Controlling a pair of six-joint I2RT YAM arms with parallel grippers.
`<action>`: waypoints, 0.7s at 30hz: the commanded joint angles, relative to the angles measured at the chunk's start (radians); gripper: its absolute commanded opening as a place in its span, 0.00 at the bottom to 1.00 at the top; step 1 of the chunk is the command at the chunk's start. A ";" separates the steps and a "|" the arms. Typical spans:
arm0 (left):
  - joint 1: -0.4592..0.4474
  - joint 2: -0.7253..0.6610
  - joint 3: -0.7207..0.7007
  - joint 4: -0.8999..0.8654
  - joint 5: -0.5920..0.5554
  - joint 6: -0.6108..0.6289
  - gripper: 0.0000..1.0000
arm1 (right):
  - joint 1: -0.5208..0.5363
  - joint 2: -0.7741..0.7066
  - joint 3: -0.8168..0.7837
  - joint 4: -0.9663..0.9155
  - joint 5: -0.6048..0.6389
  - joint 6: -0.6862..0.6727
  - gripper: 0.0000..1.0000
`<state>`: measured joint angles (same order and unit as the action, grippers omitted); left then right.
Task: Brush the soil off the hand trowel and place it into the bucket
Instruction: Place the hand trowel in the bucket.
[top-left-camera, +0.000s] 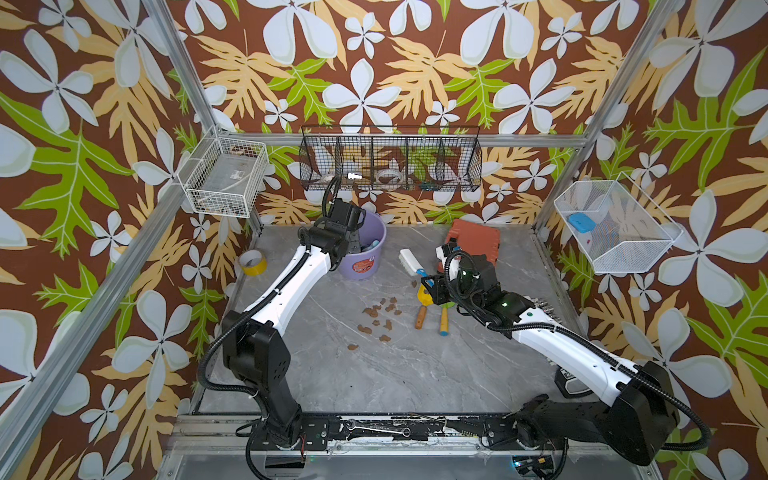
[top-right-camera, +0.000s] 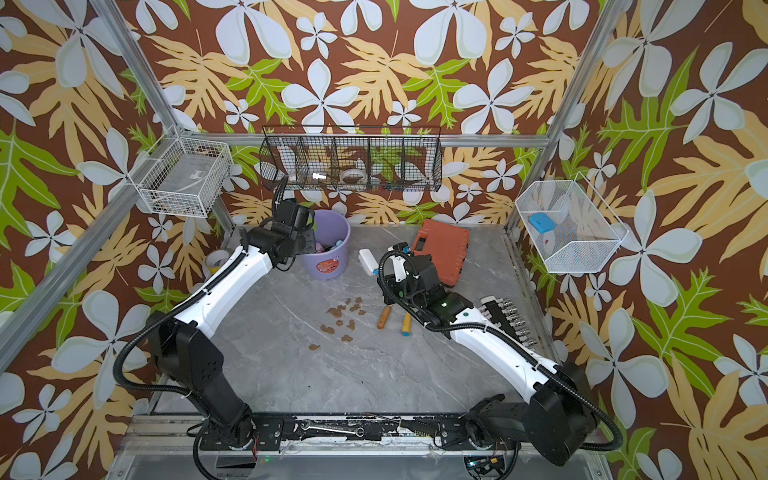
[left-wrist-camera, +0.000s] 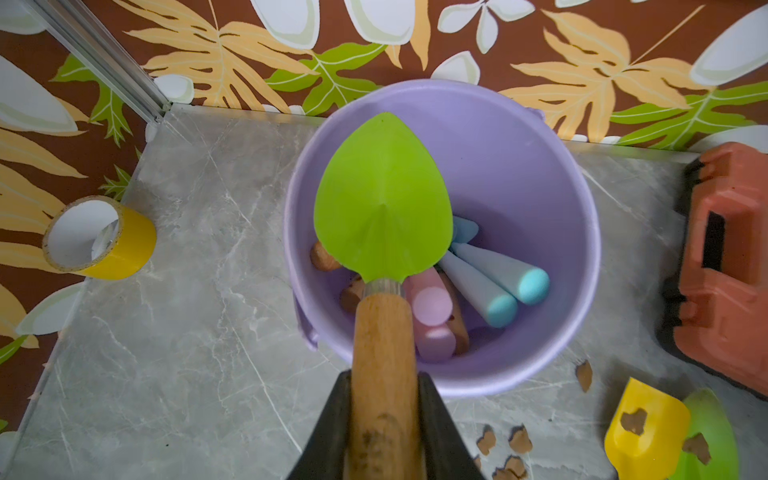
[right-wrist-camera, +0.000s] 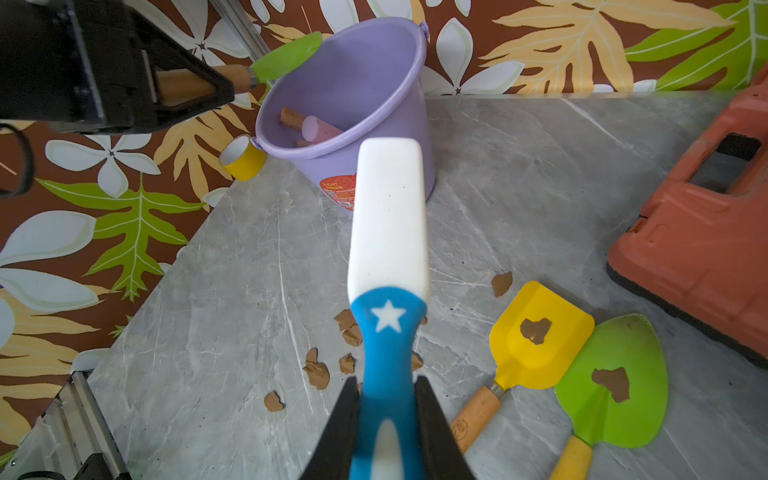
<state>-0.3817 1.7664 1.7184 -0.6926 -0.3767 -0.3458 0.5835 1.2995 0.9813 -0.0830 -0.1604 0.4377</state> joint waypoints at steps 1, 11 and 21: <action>0.012 0.040 0.031 0.023 -0.033 -0.009 0.38 | 0.001 -0.010 -0.007 0.035 0.000 0.004 0.00; -0.048 -0.094 -0.110 0.111 -0.008 -0.058 0.55 | 0.001 -0.056 -0.035 -0.005 0.046 -0.001 0.00; -0.438 -0.338 -0.671 0.525 0.021 -0.235 0.55 | -0.041 -0.112 -0.117 -0.070 0.100 0.014 0.00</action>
<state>-0.7673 1.4521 1.1236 -0.3614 -0.3580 -0.5041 0.5488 1.1957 0.8719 -0.1383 -0.0917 0.4423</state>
